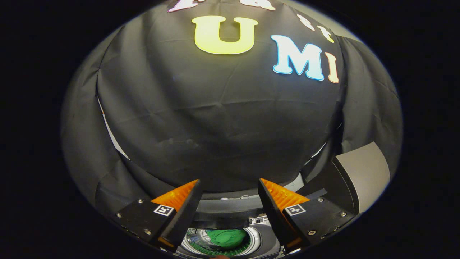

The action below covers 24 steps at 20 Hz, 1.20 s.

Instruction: Put the clothes into the washing machine and then close the washing machine lid.

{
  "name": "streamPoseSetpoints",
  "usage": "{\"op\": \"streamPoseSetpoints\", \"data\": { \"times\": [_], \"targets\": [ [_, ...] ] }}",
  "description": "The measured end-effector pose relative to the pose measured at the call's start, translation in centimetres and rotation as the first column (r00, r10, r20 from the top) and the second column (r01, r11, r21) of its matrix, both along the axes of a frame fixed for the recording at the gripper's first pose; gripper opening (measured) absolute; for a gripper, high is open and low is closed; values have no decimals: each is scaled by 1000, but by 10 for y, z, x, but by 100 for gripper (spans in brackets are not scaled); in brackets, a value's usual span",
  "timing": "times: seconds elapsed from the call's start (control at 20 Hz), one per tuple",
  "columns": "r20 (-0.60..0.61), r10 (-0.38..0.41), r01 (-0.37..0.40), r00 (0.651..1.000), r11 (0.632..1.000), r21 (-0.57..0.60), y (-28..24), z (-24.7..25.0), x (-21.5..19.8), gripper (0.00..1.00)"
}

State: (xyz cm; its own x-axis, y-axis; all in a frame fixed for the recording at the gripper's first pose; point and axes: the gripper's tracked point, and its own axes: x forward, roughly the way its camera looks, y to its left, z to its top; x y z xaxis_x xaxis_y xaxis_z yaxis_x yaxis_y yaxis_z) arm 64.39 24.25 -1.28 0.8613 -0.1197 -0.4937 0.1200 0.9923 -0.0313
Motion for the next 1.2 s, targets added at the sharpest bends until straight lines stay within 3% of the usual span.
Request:
{"op": "streamPoseSetpoints", "data": {
  "times": [1.2],
  "targets": [
    [205, 69, -72, 976, 997, 8, 9, -13, -78, 96]
  ]
}}
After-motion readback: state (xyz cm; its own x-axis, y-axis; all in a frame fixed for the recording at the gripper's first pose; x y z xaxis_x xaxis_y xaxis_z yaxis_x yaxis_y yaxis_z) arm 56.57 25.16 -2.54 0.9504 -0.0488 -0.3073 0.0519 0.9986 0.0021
